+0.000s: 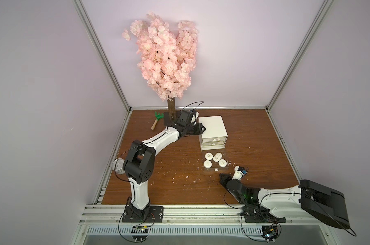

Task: Put the bluetooth earphones in the drawer according to color
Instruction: Close the drawer in the storage box.

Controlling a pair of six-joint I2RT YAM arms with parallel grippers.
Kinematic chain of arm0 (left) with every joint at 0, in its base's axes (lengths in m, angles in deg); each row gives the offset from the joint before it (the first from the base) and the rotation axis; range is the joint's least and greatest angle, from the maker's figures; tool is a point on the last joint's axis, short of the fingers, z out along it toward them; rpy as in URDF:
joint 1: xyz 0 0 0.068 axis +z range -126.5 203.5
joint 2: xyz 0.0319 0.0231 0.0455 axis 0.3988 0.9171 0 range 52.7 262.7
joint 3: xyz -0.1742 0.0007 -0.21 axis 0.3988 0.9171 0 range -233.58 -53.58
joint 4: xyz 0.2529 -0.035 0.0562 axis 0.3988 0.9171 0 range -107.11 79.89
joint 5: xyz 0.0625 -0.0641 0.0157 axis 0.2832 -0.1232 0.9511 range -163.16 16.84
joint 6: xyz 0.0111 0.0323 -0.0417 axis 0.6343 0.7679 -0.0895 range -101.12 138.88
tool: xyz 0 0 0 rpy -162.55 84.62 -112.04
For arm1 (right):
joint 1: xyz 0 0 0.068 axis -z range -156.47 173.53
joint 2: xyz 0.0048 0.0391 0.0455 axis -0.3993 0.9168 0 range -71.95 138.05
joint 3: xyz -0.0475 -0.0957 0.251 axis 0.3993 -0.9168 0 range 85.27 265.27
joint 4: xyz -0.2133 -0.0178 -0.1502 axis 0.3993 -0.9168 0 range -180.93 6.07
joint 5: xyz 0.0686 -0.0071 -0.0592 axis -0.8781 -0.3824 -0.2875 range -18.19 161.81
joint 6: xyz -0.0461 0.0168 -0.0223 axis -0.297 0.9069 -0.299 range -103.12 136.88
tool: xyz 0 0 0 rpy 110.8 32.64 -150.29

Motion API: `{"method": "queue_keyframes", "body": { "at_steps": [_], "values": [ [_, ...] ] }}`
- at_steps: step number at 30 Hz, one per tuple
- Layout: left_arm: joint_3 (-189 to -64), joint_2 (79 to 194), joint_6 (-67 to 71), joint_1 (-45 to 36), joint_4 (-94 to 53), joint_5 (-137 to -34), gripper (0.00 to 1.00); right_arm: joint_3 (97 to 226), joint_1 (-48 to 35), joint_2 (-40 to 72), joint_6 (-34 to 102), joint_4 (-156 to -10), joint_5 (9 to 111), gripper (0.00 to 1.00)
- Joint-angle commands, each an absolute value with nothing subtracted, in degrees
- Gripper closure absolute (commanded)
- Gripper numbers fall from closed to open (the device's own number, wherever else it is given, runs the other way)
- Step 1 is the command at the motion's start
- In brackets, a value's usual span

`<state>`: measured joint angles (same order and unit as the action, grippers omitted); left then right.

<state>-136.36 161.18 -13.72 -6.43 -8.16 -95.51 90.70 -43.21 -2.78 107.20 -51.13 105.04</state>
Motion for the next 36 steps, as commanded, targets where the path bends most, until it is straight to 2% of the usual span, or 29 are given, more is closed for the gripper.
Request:
{"method": "queue_keyframes", "body": {
  "at_steps": [1,11,24,36],
  "values": [
    [-136.3,164.2,-12.8,-8.0,-4.7,-95.2,0.56,92.4,-42.1,-1.7,104.6,-46.2,103.8,1.0],
    [-136.5,165.2,-13.0,-8.3,-4.6,-95.5,0.56,94.0,-35.8,-0.6,98.8,-44.9,100.5,1.0],
    [-136.7,165.7,-13.0,-9.2,-4.1,-95.2,0.56,98.0,-30.3,10.2,96.4,-36.0,95.1,1.0],
    [-136.5,165.7,-12.9,-9.4,-3.9,-95.3,0.56,104.5,-26.2,12.6,92.7,-38.2,93.8,1.0]
  ]
}}
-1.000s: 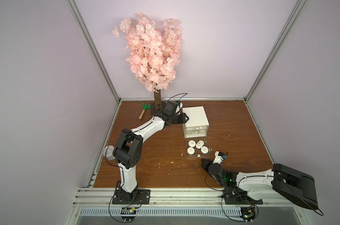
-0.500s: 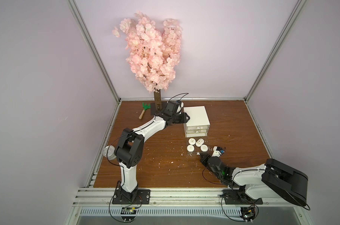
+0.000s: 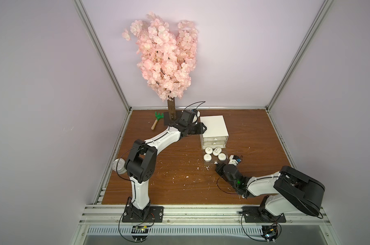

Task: Put the bluetooth earphones in the drawer according to color
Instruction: Close the drawer in the storage box.

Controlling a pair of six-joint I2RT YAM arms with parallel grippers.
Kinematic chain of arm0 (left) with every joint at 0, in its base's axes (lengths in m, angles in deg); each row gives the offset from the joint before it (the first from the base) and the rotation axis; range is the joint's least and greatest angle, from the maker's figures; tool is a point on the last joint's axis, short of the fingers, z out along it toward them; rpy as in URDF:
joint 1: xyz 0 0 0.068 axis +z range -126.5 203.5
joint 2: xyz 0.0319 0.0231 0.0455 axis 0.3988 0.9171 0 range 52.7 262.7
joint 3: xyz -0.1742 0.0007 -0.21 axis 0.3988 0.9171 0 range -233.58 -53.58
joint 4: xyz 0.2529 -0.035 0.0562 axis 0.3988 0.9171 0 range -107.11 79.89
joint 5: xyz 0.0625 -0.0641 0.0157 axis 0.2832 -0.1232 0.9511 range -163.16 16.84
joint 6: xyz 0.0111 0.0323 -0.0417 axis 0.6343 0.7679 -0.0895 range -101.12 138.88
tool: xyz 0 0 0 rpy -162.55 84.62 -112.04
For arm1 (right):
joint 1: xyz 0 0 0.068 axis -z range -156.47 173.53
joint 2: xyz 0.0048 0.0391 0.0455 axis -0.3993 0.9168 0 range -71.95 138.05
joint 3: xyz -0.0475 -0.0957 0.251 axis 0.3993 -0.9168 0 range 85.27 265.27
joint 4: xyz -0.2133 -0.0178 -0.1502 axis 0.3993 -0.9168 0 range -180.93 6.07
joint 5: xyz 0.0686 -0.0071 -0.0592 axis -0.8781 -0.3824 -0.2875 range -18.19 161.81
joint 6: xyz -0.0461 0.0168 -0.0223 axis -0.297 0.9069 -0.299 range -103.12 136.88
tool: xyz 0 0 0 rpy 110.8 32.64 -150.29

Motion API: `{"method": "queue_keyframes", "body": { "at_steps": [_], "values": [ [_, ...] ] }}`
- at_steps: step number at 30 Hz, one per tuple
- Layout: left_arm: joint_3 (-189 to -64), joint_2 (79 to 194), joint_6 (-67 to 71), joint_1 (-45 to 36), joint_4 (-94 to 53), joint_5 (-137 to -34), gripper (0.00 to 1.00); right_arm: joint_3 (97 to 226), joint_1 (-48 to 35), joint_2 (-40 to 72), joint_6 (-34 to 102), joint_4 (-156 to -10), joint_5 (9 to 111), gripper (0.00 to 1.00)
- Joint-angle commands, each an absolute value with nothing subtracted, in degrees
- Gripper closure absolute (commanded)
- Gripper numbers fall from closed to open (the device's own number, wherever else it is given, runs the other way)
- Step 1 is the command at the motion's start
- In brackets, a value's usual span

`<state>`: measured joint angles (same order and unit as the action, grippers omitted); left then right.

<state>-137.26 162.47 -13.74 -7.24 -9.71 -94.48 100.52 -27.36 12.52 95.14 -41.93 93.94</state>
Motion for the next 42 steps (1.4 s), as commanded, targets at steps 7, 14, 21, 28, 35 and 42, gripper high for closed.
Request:
{"method": "queue_keyframes", "body": {
  "at_steps": [7,14,21,28,35,42],
  "values": [
    [-136.0,166.0,-13.4,-9.5,-4.3,-95.9,0.56,107.6,-23.3,16.6,90.7,-37.0,91.2,1.0],
    [-135.6,165.9,-13.5,-9.9,-4.7,-96.0,0.56,109.2,-21.9,20.3,90.0,-33.4,89.9,1.0],
    [-135.8,165.8,-13.4,-9.9,-4.5,-96.0,0.56,112.2,-20.3,21.9,88.0,-33.1,88.4,1.0],
    [-135.9,166.0,-13.4,-10.0,-4.3,-96.2,0.56,115.7,-18.3,24.5,86.9,-32.8,86.6,1.0],
    [-136.5,166.3,-13.0,-10.2,-3.8,-96.3,0.56,116.7,-16.7,26.9,87.0,-29.1,85.8,1.0],
    [-137.3,166.8,-13.0,-10.2,-3.4,-96.3,0.56,118.0,-14.9,29.1,86.7,-26.0,84.1,1.0]
  ]
}}
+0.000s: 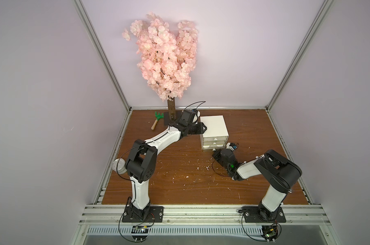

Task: Put the bluetooth earphones in the drawer according to color
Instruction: Close the drawer in the storage box.

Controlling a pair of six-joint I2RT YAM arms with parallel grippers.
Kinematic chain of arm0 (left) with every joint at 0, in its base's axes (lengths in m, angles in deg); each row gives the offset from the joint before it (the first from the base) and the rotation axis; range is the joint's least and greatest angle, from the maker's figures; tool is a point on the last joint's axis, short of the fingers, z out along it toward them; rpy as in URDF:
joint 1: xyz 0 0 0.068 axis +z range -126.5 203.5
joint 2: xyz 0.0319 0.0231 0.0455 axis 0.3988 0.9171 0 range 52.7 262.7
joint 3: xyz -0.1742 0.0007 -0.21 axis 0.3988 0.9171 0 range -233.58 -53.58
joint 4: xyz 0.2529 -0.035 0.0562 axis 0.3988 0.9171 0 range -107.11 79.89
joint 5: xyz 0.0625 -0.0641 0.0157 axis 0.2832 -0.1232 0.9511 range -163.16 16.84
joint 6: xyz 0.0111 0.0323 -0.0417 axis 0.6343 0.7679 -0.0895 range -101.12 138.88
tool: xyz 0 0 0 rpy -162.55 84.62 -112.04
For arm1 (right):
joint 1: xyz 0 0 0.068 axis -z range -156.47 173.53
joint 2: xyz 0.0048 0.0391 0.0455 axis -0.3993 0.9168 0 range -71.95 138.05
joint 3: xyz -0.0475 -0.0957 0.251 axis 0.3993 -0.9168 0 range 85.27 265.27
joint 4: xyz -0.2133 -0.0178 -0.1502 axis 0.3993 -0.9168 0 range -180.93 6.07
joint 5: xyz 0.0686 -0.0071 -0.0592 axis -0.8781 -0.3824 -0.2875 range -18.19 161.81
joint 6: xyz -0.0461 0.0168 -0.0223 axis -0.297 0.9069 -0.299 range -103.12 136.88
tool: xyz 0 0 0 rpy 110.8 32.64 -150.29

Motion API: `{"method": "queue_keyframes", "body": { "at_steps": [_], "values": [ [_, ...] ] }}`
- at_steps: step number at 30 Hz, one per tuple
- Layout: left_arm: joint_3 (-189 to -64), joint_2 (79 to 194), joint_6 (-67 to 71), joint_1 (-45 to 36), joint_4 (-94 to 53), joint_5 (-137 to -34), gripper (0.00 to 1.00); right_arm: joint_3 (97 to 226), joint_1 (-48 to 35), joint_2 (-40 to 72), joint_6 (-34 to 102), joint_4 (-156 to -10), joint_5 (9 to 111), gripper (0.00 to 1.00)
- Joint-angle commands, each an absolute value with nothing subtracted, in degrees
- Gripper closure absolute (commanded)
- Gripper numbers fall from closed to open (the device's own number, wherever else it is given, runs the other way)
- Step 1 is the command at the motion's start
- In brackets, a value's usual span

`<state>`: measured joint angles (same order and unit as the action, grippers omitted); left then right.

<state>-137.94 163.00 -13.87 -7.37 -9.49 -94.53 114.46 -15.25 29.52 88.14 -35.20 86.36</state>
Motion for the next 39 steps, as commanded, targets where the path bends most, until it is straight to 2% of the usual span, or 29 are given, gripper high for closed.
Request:
{"method": "queue_keyframes", "body": {
  "at_steps": [1,23,33,39],
  "values": [
    [-137.4,166.8,-13.0,-10.3,-3.4,-96.4,0.56,118.3,-14.6,29.4,86.7,-25.8,83.8,1.0],
    [-137.9,166.4,-12.0,-10.5,-1.7,-95.8,0.55,118.1,-13.1,27.4,85.8,-26.7,80.2,0.98],
    [-141.7,166.8,-11.3,-10.3,0.1,-95.1,0.55,110.6,-13.2,17.1,88.9,-34.7,77.5,0.95],
    [-142.7,166.0,-10.7,-9.7,1.2,-94.7,0.5,107.3,-13.5,6.9,87.3,-43.8,76.7,0.92]
  ]
}}
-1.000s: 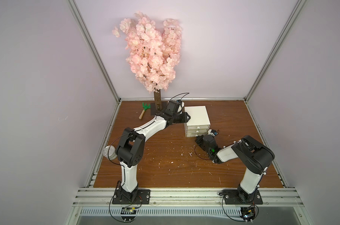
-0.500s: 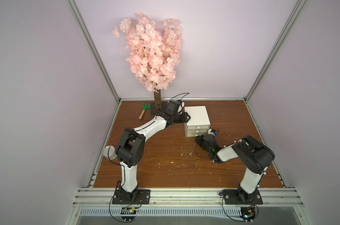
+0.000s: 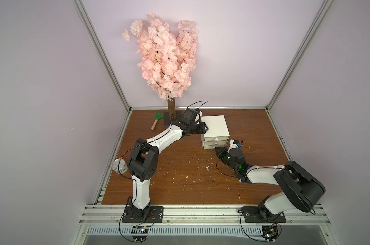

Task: Put the bluetooth earphones in the drawer according to color
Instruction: Close the drawer in the storage box, then reset both arms

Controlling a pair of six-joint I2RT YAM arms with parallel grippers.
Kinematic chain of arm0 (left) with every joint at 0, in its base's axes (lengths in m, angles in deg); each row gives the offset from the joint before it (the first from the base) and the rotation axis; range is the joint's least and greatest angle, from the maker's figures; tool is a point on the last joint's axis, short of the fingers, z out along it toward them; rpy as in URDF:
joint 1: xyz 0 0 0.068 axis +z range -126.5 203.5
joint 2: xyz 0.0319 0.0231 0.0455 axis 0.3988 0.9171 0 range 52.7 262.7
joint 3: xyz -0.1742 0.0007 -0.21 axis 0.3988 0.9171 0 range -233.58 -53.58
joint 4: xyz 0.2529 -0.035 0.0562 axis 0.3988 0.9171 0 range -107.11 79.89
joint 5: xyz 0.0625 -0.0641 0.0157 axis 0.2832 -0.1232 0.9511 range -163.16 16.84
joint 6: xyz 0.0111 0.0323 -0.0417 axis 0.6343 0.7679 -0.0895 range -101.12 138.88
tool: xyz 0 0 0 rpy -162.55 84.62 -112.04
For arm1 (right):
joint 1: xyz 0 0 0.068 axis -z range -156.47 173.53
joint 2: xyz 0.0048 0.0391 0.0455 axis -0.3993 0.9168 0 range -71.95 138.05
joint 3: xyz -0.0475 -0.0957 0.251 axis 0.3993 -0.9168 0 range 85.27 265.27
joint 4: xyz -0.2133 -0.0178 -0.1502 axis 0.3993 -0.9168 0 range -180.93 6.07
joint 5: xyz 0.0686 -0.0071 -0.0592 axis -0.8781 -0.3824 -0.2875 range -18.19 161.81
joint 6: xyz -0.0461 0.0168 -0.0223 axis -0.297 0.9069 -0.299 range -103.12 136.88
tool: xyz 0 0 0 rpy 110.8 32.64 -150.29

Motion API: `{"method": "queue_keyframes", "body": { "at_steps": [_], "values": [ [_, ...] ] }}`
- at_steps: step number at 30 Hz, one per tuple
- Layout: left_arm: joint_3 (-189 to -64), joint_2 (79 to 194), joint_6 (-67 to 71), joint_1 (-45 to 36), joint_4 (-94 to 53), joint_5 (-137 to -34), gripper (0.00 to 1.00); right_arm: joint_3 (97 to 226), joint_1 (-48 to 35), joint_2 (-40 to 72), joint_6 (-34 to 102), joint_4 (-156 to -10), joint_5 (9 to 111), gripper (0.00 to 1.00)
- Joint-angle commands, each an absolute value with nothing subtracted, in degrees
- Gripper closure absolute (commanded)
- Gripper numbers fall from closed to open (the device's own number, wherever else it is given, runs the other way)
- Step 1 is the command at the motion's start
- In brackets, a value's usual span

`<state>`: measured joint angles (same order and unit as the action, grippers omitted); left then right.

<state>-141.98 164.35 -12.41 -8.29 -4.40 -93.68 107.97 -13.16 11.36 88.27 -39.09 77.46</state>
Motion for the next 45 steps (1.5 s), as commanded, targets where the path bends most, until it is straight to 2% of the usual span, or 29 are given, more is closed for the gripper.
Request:
{"method": "queue_keyframes", "body": {
  "at_steps": [1,11,18,24,29,33,35,40,45],
  "values": [
    [-142.7,165.6,-10.7,-9.5,1.4,-94.5,0.48,107.1,-13.6,4.6,86.7,-46.1,76.9,0.91],
    [-147.1,162.8,-8.0,-7.0,5.2,-94.7,0.4,106.7,-13.3,-15.6,82.8,-69.2,76.6,0.78],
    [-143.4,151.8,-4.9,-4.7,7.7,-90.2,0.36,111.7,-12.6,-29.6,76.8,-89.1,84.0,0.73],
    [-134.2,139.6,-1.6,-4.4,8.4,-81.1,0.35,120.6,-7.8,-26.7,68.0,-100.8,82.0,0.69],
    [-122.7,128.6,-2.2,-1.9,6.1,-69.4,0.3,126.6,-5.8,-22.3,60.1,-108.1,85.3,0.65],
    [-109.2,118.8,-3.0,5.5,-2.4,-67.9,0.28,126.1,-4.6,-23.9,52.8,-108.0,91.2,0.63],
    [-104.9,115.6,-3.2,7.3,-4.8,-65.2,0.24,124.2,-4.4,-26.1,48.2,-105.3,94.4,0.61],
    [-96.9,111.8,-5.2,8.1,-10.3,-58.5,0.19,118.1,-3.8,-32.5,39.8,-97.7,104.2,0.48],
    [-89.7,109.9,-9.4,8.1,-16.9,-54.5,0.16,109.9,-3.4,-37.9,26.9,-84.7,109.8,0.38]
  ]
}}
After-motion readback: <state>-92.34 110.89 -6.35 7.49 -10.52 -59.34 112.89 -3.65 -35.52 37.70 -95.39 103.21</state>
